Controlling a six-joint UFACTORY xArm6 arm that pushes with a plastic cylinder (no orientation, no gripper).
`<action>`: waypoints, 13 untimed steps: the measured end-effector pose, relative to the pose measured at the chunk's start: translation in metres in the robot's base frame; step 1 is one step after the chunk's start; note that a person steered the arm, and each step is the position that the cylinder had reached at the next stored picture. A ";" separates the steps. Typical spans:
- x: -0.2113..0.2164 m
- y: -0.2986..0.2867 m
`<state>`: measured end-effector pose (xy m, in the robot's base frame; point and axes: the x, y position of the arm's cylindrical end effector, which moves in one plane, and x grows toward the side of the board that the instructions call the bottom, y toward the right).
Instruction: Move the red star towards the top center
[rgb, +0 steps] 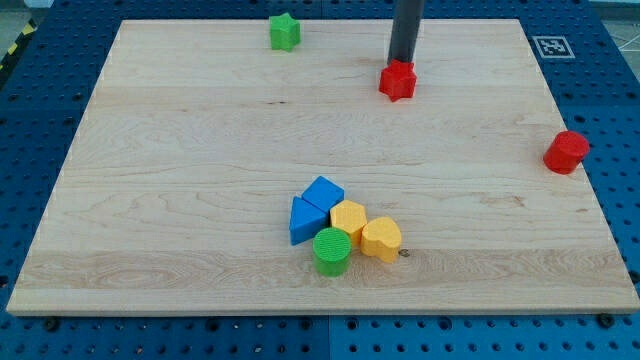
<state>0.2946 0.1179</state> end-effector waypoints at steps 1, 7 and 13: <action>0.028 0.034; 0.027 -0.020; 0.013 -0.079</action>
<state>0.3075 0.0394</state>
